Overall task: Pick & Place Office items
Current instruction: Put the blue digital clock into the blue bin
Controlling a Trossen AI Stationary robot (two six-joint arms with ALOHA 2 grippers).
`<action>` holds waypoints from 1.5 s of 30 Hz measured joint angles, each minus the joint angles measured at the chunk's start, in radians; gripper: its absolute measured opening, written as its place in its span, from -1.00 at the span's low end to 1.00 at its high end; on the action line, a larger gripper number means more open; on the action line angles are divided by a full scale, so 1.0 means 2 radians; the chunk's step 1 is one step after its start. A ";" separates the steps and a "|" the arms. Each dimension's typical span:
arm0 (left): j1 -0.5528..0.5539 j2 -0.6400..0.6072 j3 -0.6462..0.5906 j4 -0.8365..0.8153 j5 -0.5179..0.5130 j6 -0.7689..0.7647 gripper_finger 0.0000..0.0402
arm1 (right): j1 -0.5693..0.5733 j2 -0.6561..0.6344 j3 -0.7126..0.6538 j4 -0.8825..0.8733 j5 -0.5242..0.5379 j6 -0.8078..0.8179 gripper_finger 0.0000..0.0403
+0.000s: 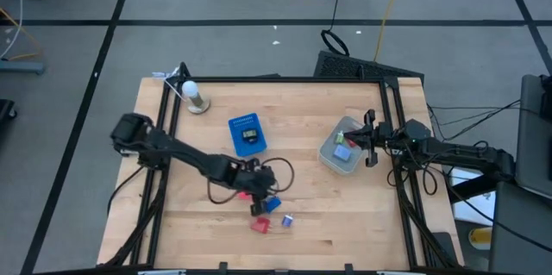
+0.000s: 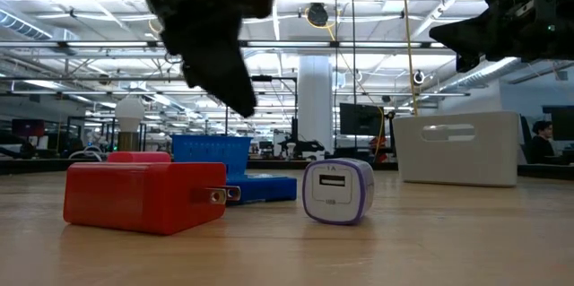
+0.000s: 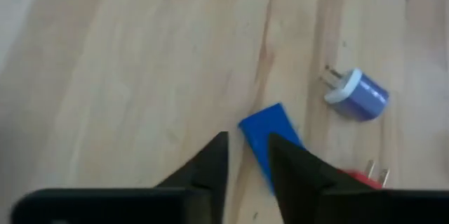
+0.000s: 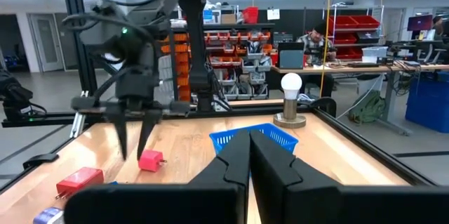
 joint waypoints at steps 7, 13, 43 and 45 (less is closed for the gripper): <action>0.000 0.097 0.101 -0.079 0.026 -0.002 0.05 | 0.000 0.000 0.000 -0.003 0.001 0.002 -0.98; 0.000 0.163 0.182 -0.186 0.021 -0.009 0.39 | 0.000 0.000 0.000 -0.007 0.001 0.006 -0.98; 0.055 0.124 0.194 -0.254 0.004 0.009 0.53 | 0.000 0.001 0.000 -0.007 0.001 0.005 -0.98; 0.052 0.123 0.195 -0.251 0.001 -0.010 0.53 | 0.000 0.001 0.000 -0.007 0.001 0.005 -0.98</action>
